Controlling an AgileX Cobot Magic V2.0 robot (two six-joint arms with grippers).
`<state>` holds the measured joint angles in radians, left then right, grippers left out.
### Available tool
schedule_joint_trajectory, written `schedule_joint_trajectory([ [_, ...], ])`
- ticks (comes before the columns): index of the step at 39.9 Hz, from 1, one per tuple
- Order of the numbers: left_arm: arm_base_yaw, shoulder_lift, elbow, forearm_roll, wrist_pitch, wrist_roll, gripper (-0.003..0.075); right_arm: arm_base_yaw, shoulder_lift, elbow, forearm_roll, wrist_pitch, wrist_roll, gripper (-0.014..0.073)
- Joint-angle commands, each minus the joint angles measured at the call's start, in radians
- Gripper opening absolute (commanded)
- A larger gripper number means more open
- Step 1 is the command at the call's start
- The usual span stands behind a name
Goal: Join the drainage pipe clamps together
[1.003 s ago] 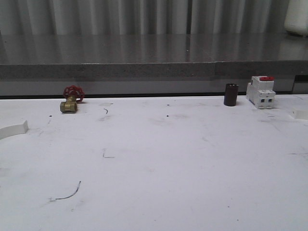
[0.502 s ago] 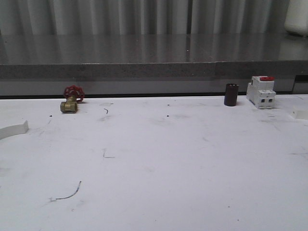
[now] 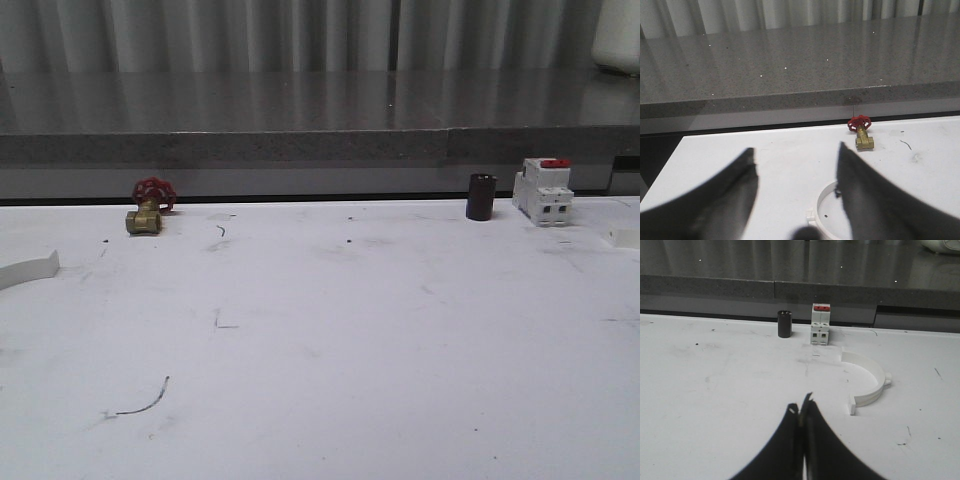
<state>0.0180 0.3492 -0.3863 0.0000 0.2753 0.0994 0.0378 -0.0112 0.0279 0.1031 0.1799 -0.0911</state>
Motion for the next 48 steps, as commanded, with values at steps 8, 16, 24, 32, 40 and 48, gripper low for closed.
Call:
schedule_joint_trajectory([
  [8, 0.002, 0.024, -0.035, -0.05, -0.051, -0.003, 0.0691, 0.002, -0.016, -0.004, -0.003, -0.077, -0.006, -0.0121],
  [16, 0.002, 0.195, -0.095, -0.052, 0.07, -0.003, 0.0691, 0.002, -0.016, -0.004, -0.003, -0.077, -0.006, -0.0121],
  [24, 0.002, 0.497, -0.267, -0.052, 0.215, -0.003, 0.069, 0.002, -0.016, -0.004, -0.003, -0.077, -0.006, -0.0121],
  [32, 0.002, 0.794, -0.454, -0.06, 0.396, -0.02, 0.069, 0.002, -0.016, -0.004, -0.003, -0.077, -0.006, -0.0121],
  [40, 0.002, 1.044, -0.585, -0.086, 0.455, -0.039, 0.0691, 0.002, -0.016, -0.004, -0.003, -0.077, -0.006, -0.0121],
  [48, 0.002, 1.236, -0.677, -0.086, 0.465, -0.067, 0.069, 0.002, -0.016, -0.004, -0.003, -0.077, -0.006, -0.0121],
])
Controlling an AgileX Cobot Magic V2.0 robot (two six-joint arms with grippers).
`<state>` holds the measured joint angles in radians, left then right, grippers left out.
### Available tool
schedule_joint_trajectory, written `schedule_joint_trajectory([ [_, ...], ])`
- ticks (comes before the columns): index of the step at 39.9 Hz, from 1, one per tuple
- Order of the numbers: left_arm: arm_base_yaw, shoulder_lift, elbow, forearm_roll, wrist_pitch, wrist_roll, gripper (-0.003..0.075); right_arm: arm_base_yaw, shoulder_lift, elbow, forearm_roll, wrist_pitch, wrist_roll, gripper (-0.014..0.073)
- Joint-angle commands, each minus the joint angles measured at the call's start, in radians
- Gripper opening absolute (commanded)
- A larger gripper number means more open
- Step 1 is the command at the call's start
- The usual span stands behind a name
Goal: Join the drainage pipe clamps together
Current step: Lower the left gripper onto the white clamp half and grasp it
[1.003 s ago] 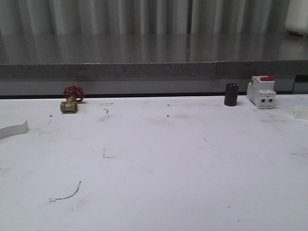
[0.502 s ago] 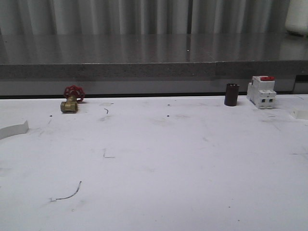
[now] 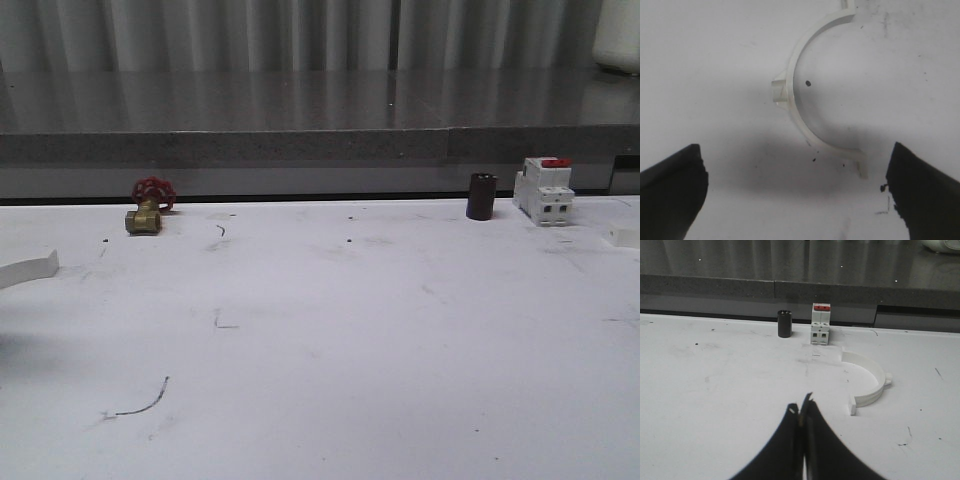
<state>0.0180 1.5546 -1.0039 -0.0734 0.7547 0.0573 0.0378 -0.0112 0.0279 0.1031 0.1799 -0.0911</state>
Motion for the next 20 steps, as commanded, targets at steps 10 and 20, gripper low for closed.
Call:
schedule_joint_trajectory([
  [10, 0.002, 0.21, -0.159, -0.03, -0.018, -0.024, 0.069, 0.002, -0.016, -0.004, -0.003, -0.077, -0.006, -0.0121],
  [20, 0.002, 0.301, -0.23, -0.032, -0.002, -0.024, 0.069, 0.002, -0.016, -0.004, -0.003, -0.077, -0.006, -0.0121],
])
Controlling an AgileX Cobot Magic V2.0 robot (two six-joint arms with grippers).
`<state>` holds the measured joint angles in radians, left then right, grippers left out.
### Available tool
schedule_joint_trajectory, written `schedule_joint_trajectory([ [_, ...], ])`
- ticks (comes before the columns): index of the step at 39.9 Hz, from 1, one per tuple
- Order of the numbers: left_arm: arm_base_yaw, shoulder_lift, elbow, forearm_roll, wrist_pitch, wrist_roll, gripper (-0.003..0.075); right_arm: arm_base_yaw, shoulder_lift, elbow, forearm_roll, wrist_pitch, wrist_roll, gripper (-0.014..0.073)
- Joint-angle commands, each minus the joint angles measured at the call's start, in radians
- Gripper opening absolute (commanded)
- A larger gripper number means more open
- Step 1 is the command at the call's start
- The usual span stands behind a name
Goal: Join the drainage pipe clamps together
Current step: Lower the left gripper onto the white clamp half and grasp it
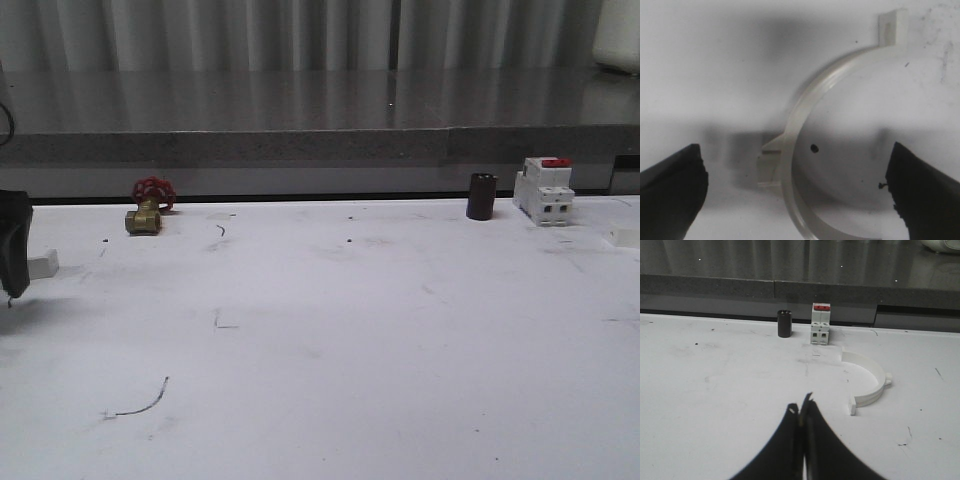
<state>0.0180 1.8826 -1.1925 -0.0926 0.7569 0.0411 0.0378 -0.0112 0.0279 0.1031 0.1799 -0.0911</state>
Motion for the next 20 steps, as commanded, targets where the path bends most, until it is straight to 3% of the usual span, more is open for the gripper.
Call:
schedule_joint_trajectory([
  [1, 0.002, -0.023, -0.041, -0.013, -0.004, -0.008, 0.069, 0.002, -0.016, -0.004, -0.003, -0.077, -0.006, -0.0121],
  [9, 0.002, -0.001, -0.043, -0.017, 0.026, -0.008, 0.0643, 0.002, -0.016, -0.004, -0.003, -0.077, -0.006, -0.0121],
  [12, 0.002, 0.0, -0.043, -0.017, 0.028, -0.008, 0.0573, 0.002, -0.016, -0.004, -0.003, -0.077, -0.006, -0.0121],
  [20, 0.002, 0.0, -0.045, -0.017, 0.034, -0.008, 0.0265, 0.002, -0.016, -0.004, -0.003, -0.077, -0.006, -0.0121],
])
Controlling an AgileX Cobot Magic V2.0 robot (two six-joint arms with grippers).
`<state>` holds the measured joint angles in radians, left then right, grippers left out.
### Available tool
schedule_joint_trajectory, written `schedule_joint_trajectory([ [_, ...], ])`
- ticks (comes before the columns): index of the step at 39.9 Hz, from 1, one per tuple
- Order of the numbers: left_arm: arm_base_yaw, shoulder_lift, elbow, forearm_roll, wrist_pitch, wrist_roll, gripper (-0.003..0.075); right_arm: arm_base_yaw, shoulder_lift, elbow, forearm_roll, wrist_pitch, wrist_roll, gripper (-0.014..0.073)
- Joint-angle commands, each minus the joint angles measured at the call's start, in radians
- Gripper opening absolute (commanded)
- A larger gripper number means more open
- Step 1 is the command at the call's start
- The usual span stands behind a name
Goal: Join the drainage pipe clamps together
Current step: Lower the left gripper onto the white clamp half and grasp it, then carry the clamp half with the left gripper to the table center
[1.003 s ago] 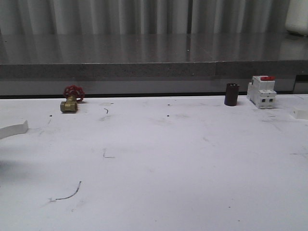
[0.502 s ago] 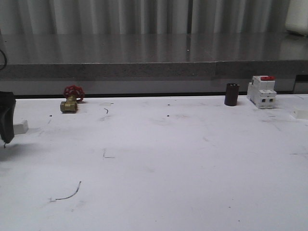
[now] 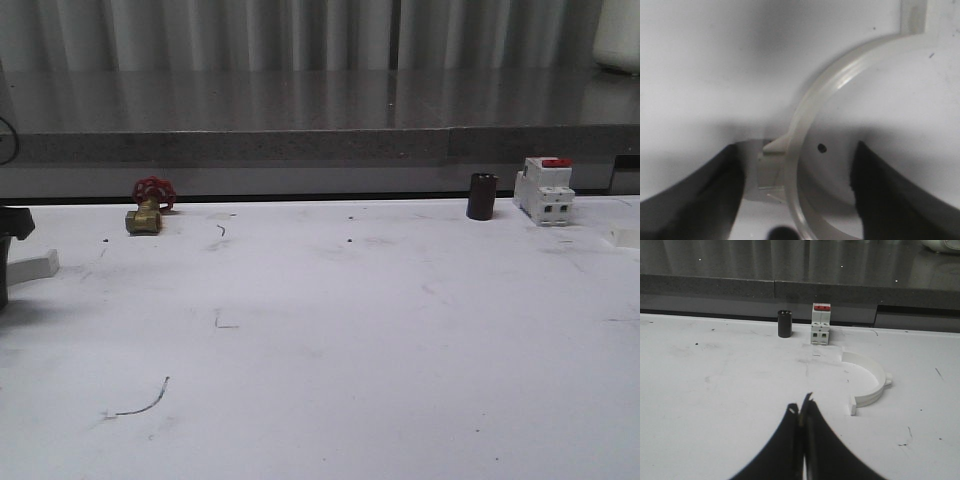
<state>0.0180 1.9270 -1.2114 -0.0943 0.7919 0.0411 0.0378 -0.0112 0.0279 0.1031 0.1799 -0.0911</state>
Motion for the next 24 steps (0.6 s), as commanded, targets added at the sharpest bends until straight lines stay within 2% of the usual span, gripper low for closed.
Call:
schedule_joint_trajectory([
  [1, 0.002, -0.045, -0.026, -0.018, -0.001, -0.008, 0.0231, 0.002, -0.016, -0.004, -0.003, -0.077, -0.006, -0.0121],
  [5, 0.002, -0.045, -0.026, -0.018, -0.001, -0.008, 0.009, 0.002, -0.016, -0.004, -0.003, -0.077, -0.006, -0.0121],
  [9, 0.002, -0.045, -0.026, -0.018, -0.001, -0.008, -0.0014, 0.002, -0.016, -0.004, -0.003, -0.077, -0.006, -0.0121],
  [18, -0.01, -0.045, -0.067, -0.034, 0.059, -0.008, -0.002, 0.002, -0.016, -0.004, -0.003, -0.077, -0.006, -0.0121],
  [24, -0.086, -0.045, -0.133, -0.037, 0.131, -0.056, -0.002, 0.002, -0.016, -0.004, -0.003, -0.077, -0.006, -0.0121],
])
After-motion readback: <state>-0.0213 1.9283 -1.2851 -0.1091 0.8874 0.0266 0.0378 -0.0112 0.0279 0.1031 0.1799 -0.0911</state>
